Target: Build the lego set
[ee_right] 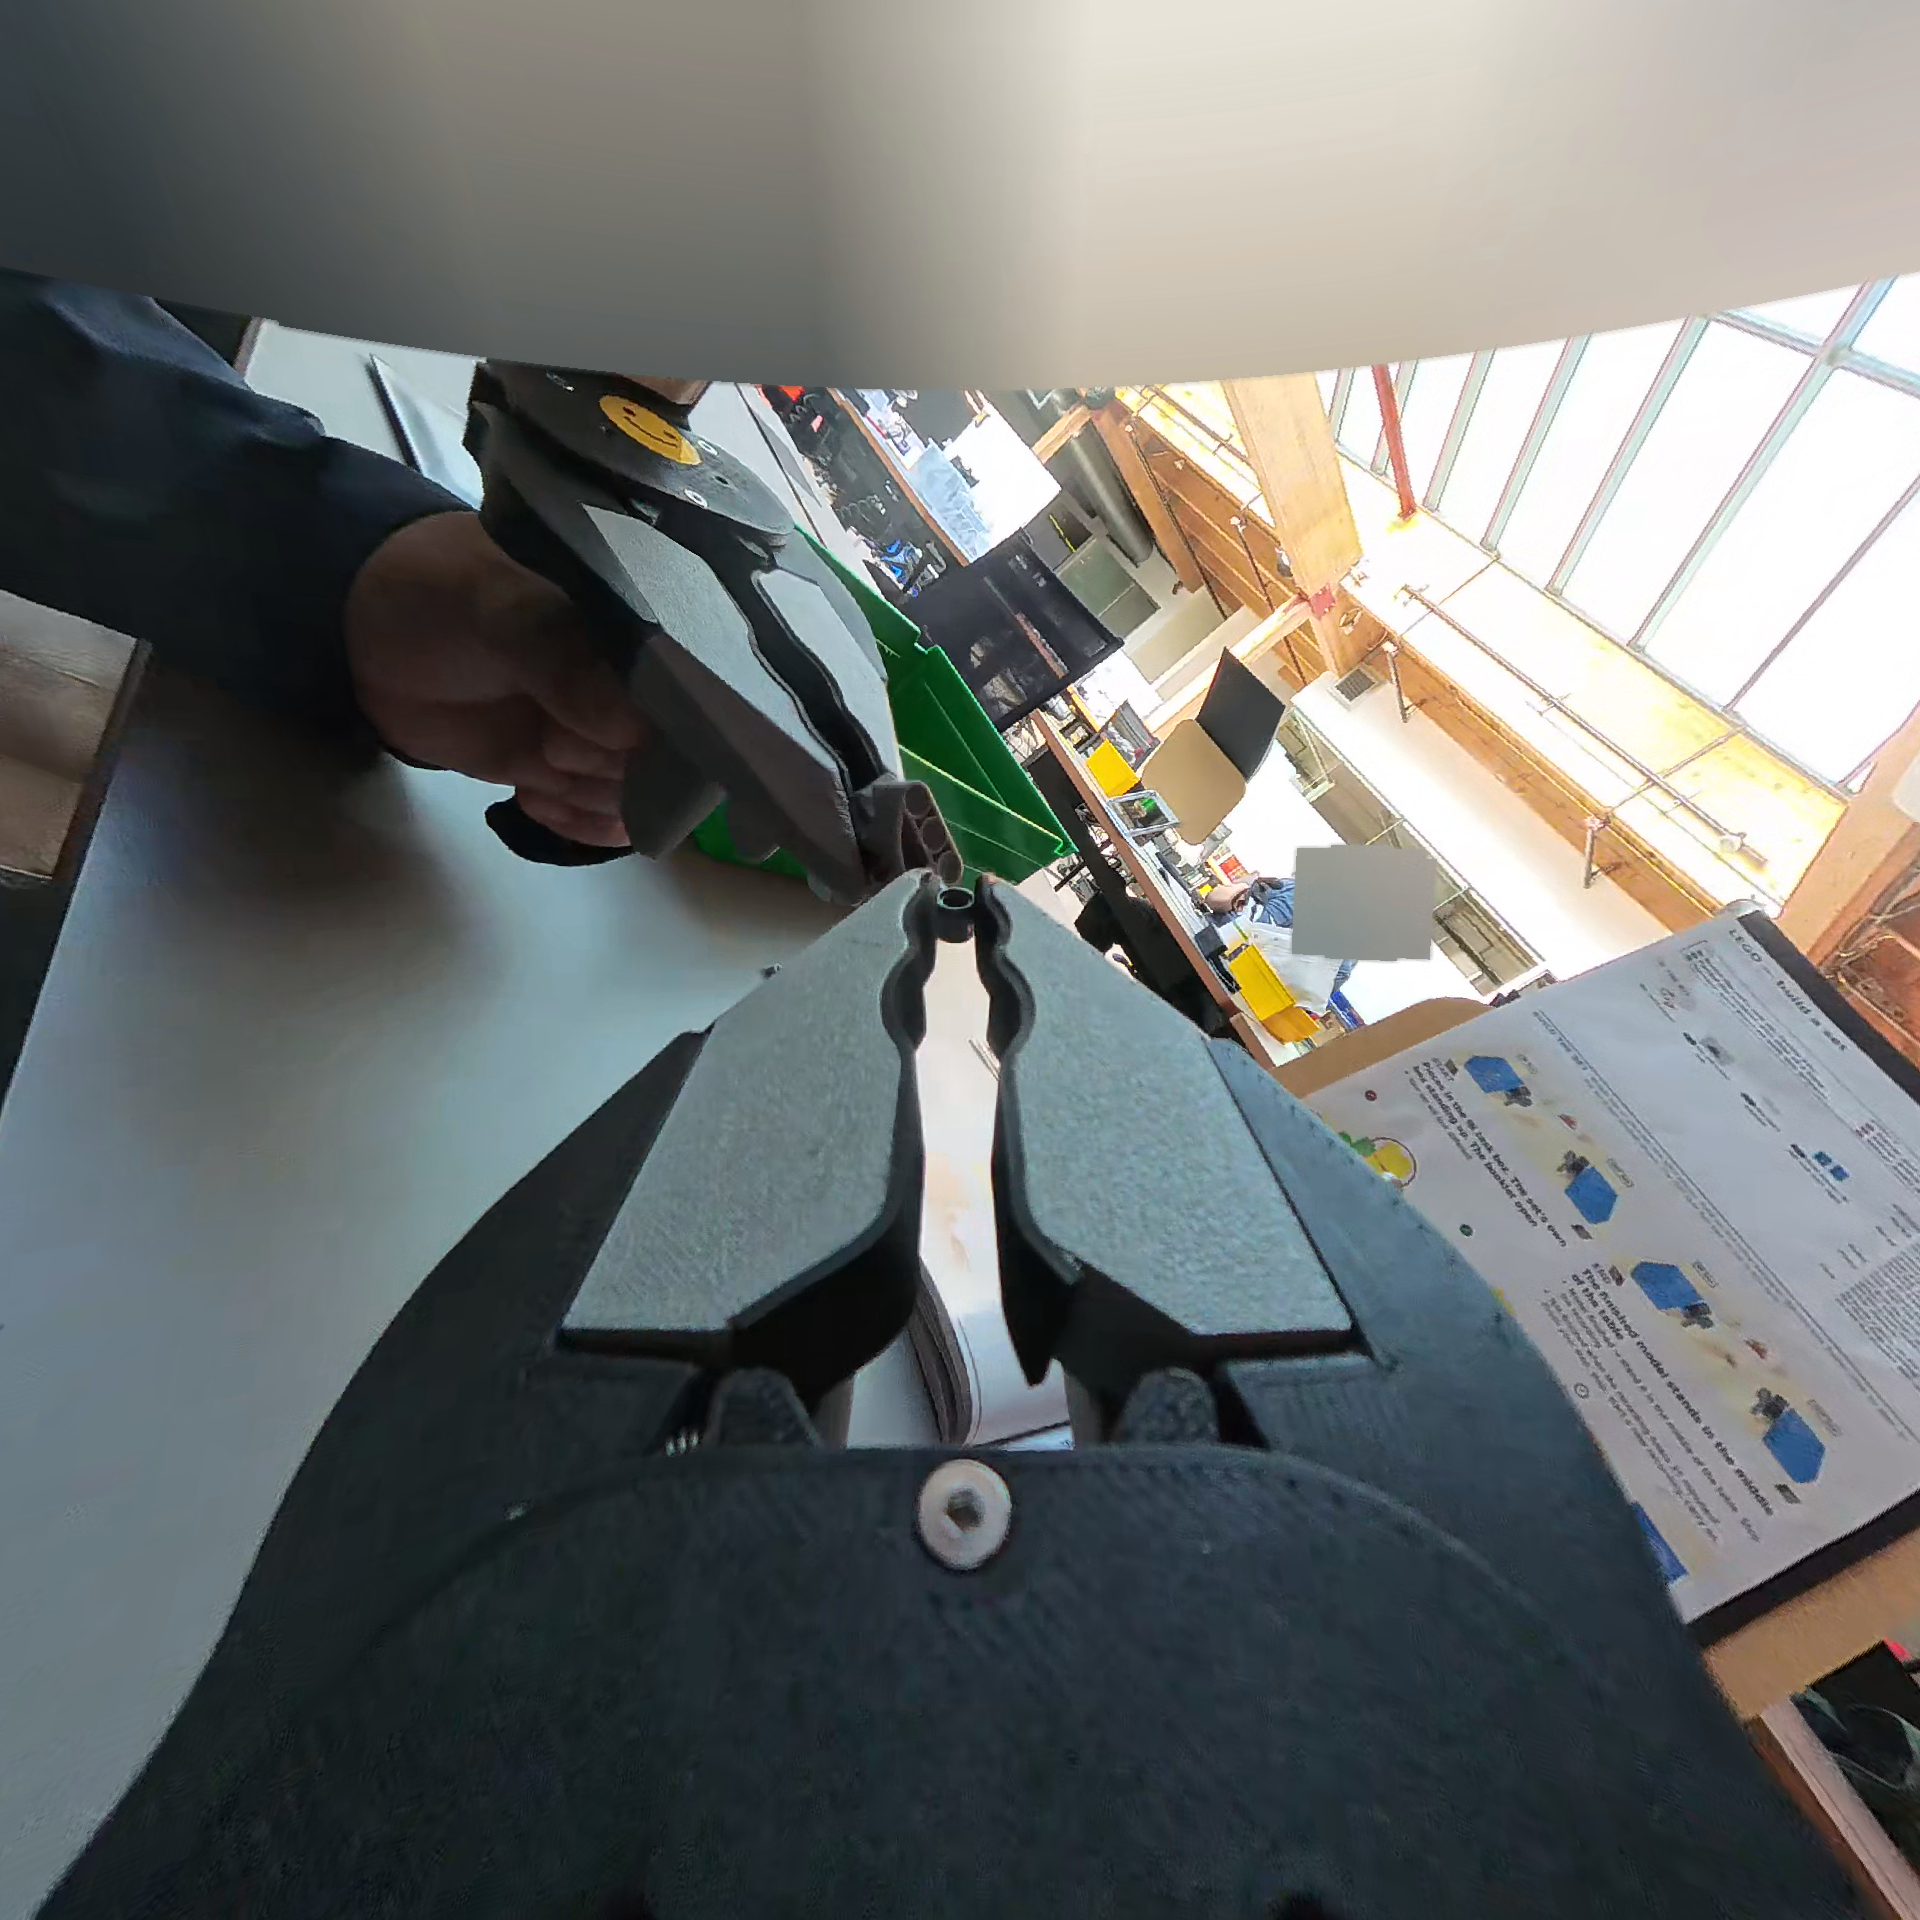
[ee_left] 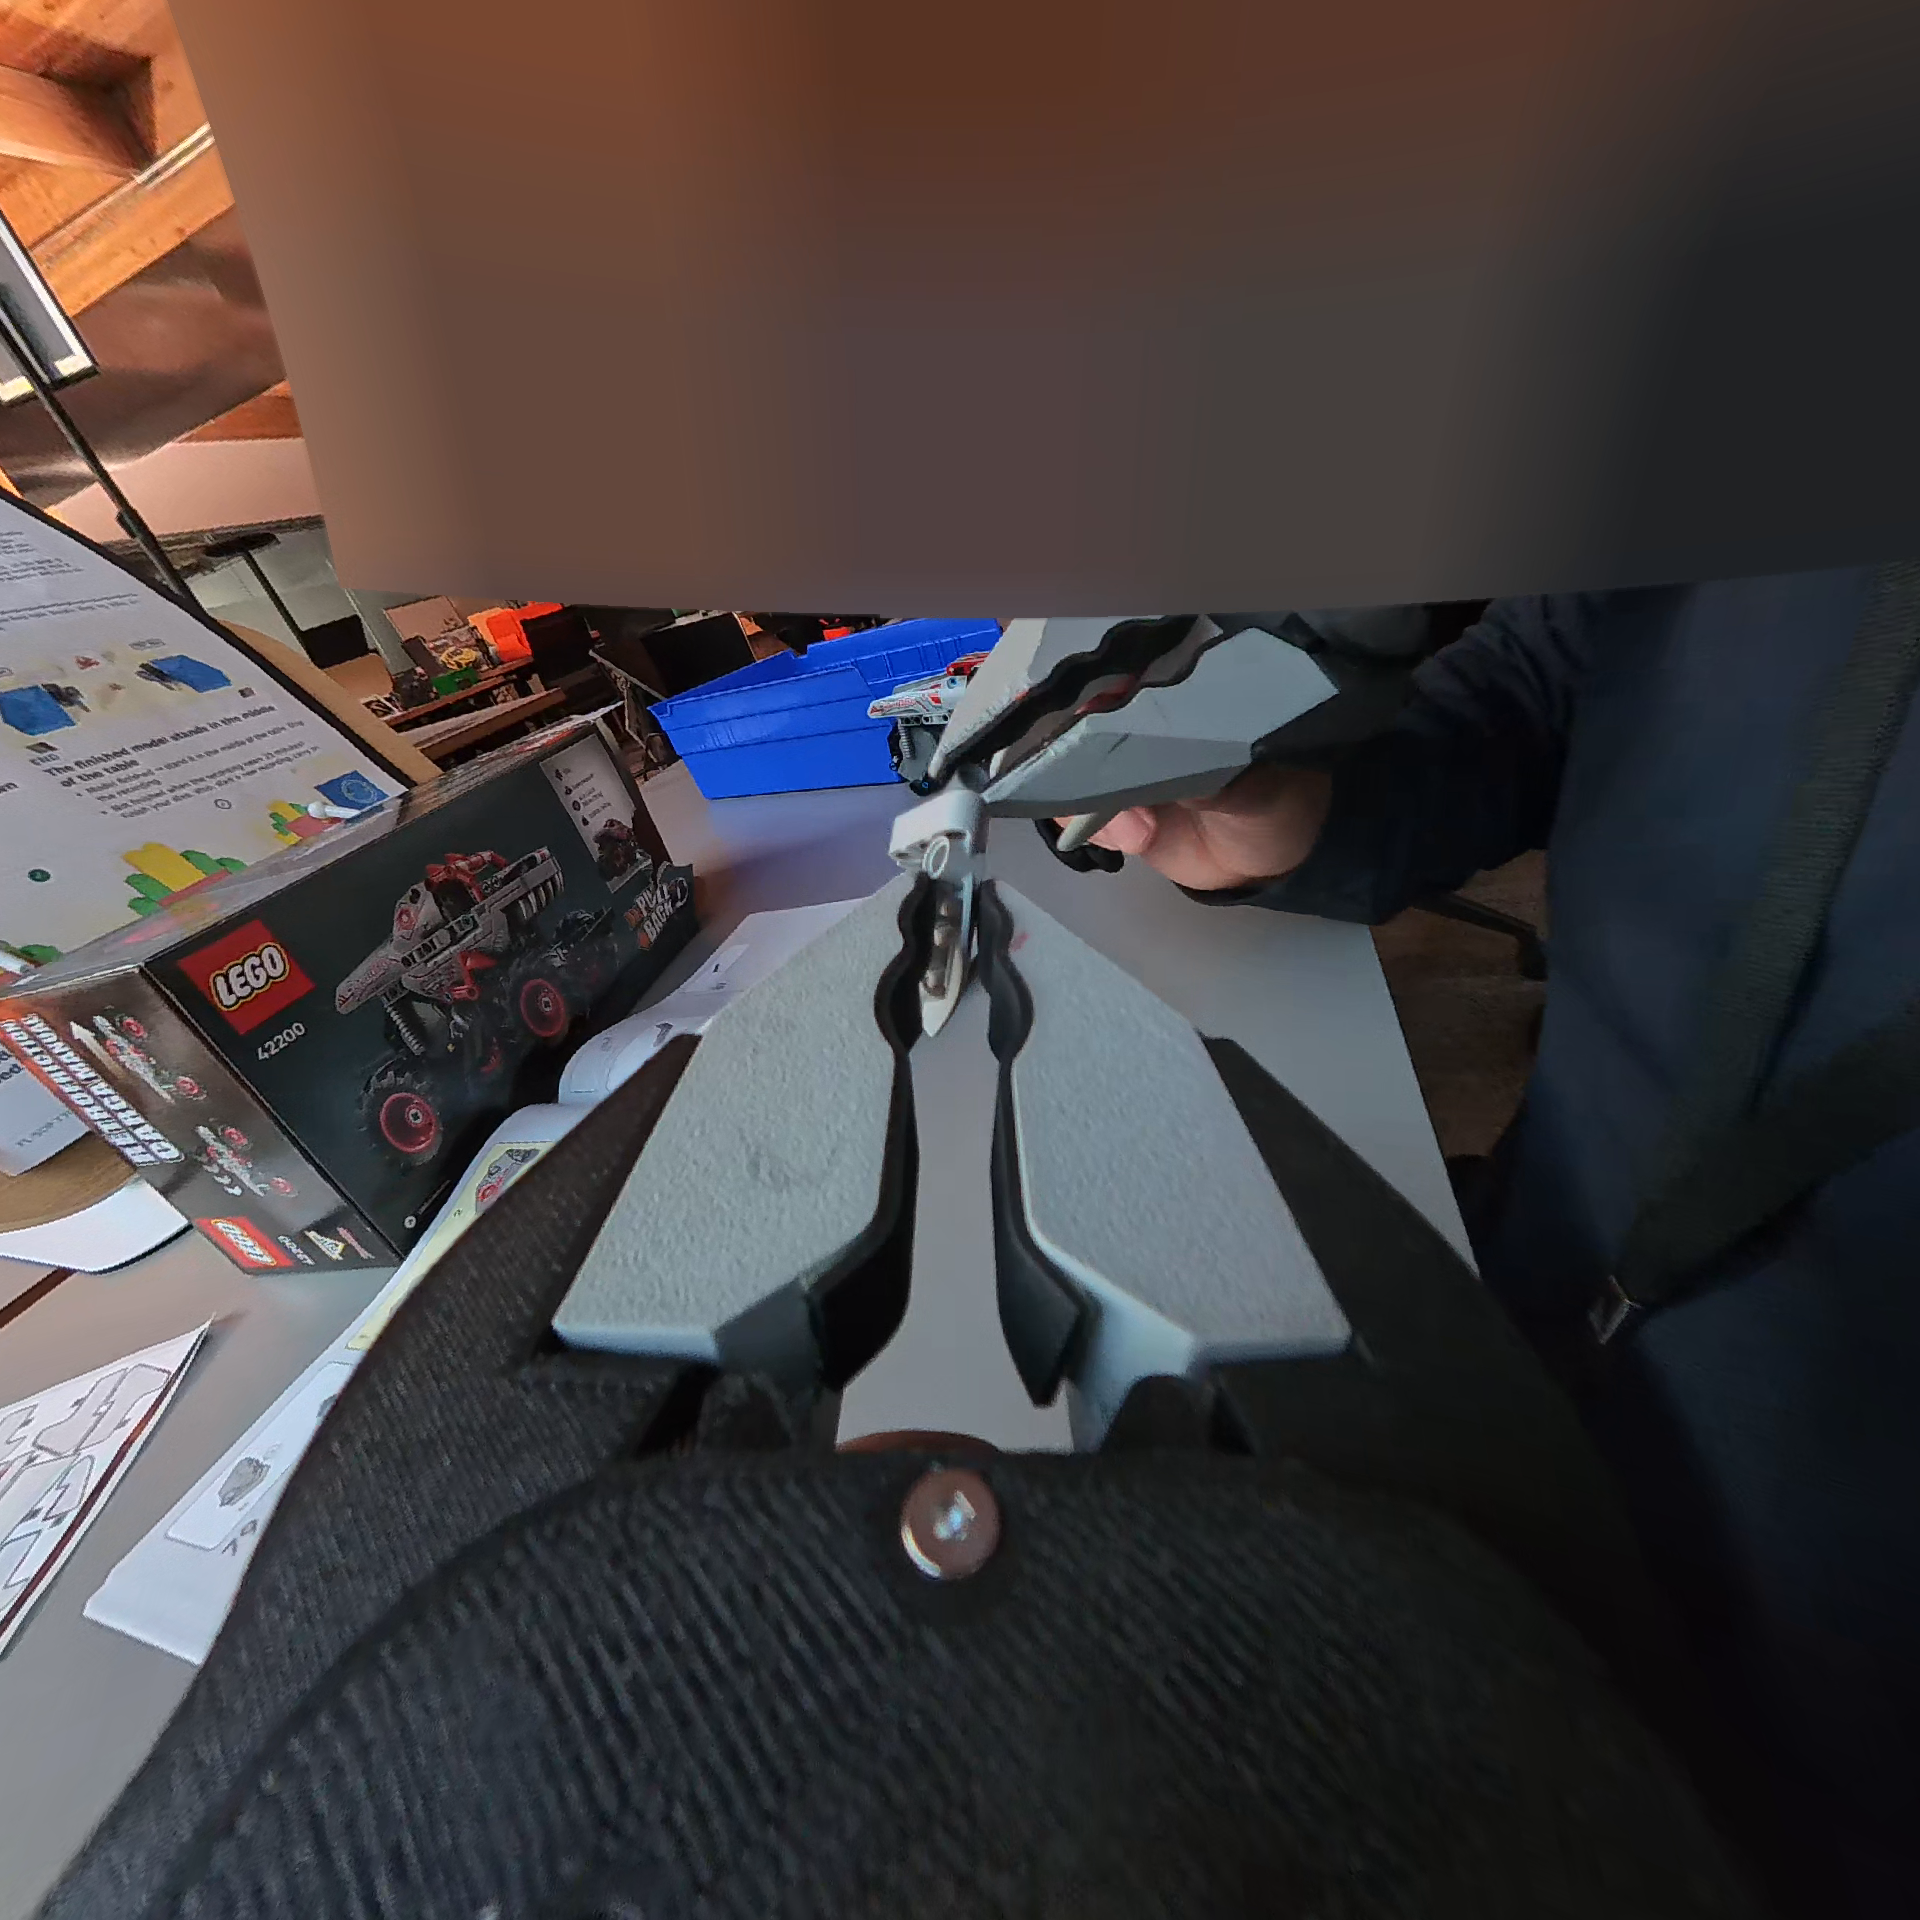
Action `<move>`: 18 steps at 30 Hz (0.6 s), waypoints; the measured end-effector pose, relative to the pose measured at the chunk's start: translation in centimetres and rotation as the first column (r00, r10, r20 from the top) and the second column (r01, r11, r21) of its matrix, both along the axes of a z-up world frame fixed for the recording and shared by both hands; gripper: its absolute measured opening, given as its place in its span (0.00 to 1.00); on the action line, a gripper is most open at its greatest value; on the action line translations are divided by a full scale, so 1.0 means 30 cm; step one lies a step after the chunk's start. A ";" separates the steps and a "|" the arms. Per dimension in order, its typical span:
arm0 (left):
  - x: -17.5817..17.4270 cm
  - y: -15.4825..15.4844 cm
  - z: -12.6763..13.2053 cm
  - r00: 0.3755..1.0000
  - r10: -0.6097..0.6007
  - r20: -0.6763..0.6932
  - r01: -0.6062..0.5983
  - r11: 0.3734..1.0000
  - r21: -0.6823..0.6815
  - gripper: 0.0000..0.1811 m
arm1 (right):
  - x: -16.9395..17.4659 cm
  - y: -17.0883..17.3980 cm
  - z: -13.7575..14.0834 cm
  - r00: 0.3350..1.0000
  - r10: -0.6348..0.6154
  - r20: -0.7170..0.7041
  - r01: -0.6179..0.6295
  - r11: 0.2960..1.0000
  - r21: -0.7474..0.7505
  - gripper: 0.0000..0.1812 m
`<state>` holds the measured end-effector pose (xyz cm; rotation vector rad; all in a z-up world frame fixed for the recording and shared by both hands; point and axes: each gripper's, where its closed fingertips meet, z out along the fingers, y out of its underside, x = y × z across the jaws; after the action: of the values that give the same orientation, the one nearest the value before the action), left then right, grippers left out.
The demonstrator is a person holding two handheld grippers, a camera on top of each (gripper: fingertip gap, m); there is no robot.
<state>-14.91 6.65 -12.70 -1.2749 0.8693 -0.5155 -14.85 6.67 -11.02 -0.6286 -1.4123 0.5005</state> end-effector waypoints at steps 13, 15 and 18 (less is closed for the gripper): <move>0.000 0.005 -0.022 0.999 0.018 -0.043 -0.019 1.000 -0.009 0.02 | -0.001 0.009 -0.037 0.990 0.044 0.131 -0.045 0.999 0.006 0.02; 0.002 0.007 -0.027 0.999 0.018 -0.051 -0.019 1.000 -0.013 0.02 | 0.000 0.009 -0.040 0.987 0.043 0.157 -0.050 0.998 0.040 0.02; 0.004 0.008 -0.032 0.998 0.018 -0.058 -0.019 1.000 -0.019 0.02 | 0.002 0.009 -0.048 0.979 0.042 0.200 -0.061 0.994 0.088 0.02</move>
<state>-14.79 6.91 -13.66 -1.3201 0.9016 -0.4761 -14.79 6.94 -12.45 -0.5795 -1.6339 0.4185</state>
